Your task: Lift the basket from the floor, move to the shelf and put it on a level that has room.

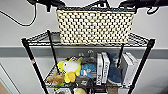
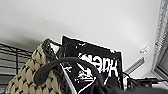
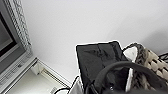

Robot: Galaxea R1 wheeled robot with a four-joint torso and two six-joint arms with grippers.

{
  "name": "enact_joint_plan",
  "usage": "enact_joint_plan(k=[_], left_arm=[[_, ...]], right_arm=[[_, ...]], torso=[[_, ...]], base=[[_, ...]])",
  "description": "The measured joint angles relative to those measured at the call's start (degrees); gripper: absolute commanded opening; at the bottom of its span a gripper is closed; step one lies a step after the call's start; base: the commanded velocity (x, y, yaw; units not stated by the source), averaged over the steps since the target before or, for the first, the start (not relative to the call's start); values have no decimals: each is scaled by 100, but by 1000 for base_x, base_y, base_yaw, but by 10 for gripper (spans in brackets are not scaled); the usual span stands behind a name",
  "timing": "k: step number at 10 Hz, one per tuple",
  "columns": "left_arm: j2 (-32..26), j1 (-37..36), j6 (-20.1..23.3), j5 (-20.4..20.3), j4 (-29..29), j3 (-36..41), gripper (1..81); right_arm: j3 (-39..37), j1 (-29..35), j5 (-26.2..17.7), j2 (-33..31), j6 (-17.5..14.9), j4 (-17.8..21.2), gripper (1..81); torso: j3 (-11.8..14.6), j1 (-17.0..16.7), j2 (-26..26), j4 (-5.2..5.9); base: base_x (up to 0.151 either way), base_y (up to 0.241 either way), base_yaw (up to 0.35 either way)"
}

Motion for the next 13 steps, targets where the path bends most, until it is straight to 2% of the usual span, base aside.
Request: enact_joint_plan(k=[4, 7, 10, 13], left_arm=[[433, 207, 343, 249, 11, -933, 10], [646, 304, 686, 488, -7, -1681, 10], [811, 529, 874, 391, -16, -2081, 10], [866, 675, 996, 216, -50, -2153, 10]], right_arm=[[-797, -150, -206, 286, -423, -111, 10], [-1186, -419, -38, 529, -763, -83, 10], [-1363, -634, 161, 634, -914, -6, 10], [-1488, -729, 276, 667, -962, 27, 10]], torso=[[-4, 4, 2, 0], [-4, 4, 2, 0], [-4, 2, 2, 0], [-2, 2, 2, 0]], base=[[0, 0, 0], [0, 0, 0], [0, 0, 0], [0, 0, 0]])
